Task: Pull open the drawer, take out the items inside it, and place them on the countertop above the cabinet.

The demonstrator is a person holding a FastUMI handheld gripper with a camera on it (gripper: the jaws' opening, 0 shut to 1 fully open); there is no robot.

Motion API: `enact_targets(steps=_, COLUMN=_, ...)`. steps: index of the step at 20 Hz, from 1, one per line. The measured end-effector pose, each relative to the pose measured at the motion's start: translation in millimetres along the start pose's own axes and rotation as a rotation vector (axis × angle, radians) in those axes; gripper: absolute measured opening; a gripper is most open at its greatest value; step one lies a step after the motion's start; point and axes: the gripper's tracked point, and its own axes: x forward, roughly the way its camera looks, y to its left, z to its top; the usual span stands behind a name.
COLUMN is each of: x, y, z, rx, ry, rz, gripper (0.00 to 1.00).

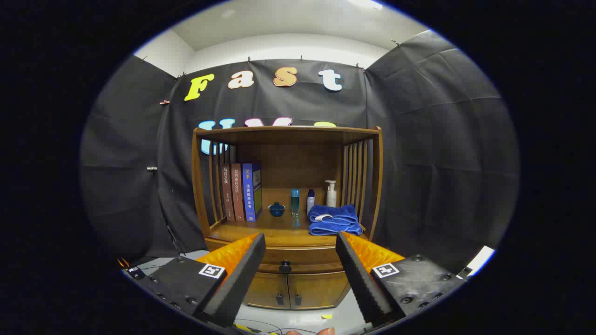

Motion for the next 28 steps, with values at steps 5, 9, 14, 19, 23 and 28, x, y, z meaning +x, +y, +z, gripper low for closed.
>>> enact_targets(steps=5, x=-0.8, y=1.4, z=-2.0, rx=-0.007, ry=0.008, rz=0.002, gripper=0.99)
enact_targets(steps=9, x=-0.8, y=1.2, z=-0.3, rx=-0.004, ry=0.002, rz=0.001, gripper=0.99)
enact_targets(steps=14, x=-2.2, y=-0.6, z=-1.9, rx=-0.006, ry=0.004, rz=-0.001, gripper=0.99)
enact_targets(steps=19, x=-0.2, y=-2.6, z=-3.2, rx=-0.004, ry=0.006, rz=-0.006, gripper=0.99)
enact_targets(steps=23, x=12.0, y=-8.5, z=-7.8, rx=-0.011, ry=-0.007, rz=-0.024, gripper=0.99)
enact_targets(steps=28, x=51.1, y=-6.1, z=-44.0, rx=-0.023, ry=0.023, rz=-0.029, gripper=0.99)
